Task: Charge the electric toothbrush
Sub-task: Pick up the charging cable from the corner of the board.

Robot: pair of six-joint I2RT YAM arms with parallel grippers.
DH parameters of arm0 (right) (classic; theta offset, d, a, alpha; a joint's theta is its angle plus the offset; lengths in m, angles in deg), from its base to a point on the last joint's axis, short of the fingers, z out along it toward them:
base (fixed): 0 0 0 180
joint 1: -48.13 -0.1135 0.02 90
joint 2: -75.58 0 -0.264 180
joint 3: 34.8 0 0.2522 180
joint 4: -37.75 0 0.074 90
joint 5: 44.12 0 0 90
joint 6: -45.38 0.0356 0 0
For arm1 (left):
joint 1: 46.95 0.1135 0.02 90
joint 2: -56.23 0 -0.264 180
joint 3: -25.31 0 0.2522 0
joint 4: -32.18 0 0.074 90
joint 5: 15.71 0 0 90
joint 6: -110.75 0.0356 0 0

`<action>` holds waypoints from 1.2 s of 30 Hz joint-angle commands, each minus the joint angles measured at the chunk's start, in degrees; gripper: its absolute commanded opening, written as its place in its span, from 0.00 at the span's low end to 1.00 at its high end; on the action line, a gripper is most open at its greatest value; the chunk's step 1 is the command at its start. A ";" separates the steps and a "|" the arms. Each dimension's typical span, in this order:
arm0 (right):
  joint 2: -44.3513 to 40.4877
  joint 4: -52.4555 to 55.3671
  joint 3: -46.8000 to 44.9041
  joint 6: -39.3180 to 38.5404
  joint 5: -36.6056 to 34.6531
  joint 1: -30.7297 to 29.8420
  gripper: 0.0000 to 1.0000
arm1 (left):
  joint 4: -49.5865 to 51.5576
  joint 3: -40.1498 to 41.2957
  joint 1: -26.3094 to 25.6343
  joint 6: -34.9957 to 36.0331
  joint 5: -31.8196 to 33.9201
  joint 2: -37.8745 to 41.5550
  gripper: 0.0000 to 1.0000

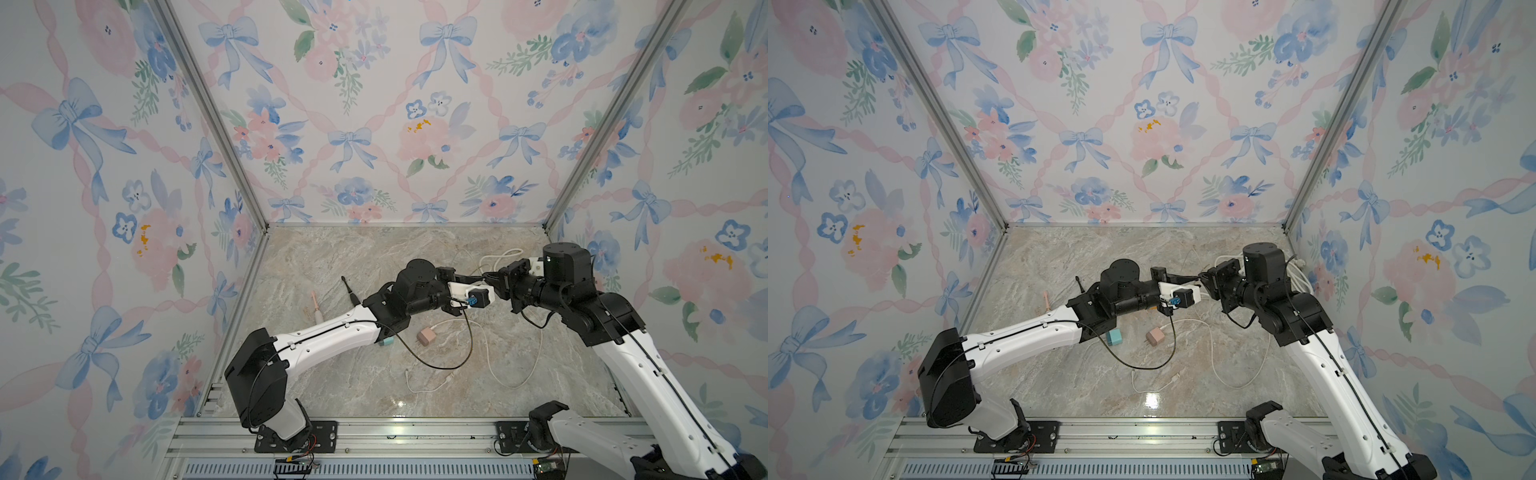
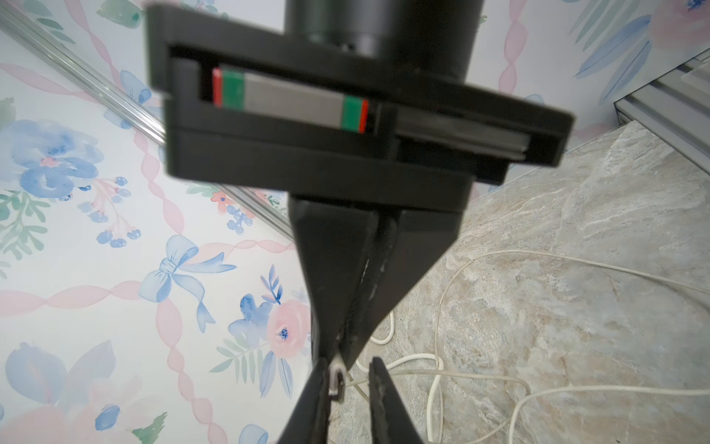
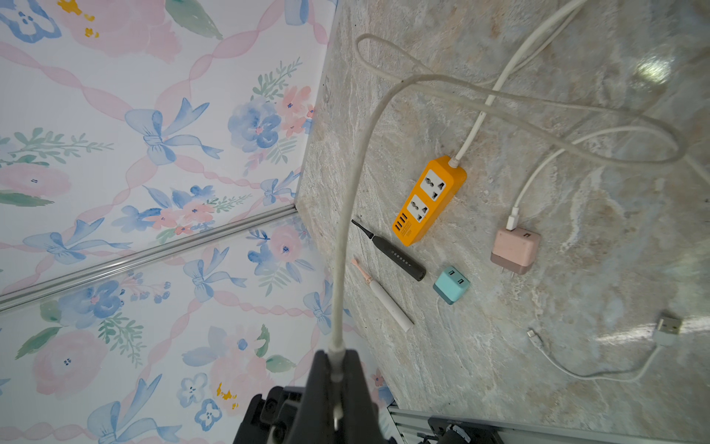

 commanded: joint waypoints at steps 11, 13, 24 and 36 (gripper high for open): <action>-1.38 -0.34 -0.17 -0.27 -0.81 -1.52 0.06 | -1.11 -2.03 0.47 -0.10 1.84 -1.82 0.00; -1.31 -0.73 -0.34 -1.50 -0.63 -1.55 0.15 | -1.15 -1.95 0.74 -0.39 1.79 -1.87 0.00; -5.06 -15.24 -3.57 -33.81 20.60 15.56 0.63 | -1.16 1.72 8.64 -16.77 -11.02 1.98 0.00; -4.74 -36.00 -14.55 -100.35 42.60 10.74 0.44 | 0.06 9.70 20.73 -37.95 -39.46 12.33 0.00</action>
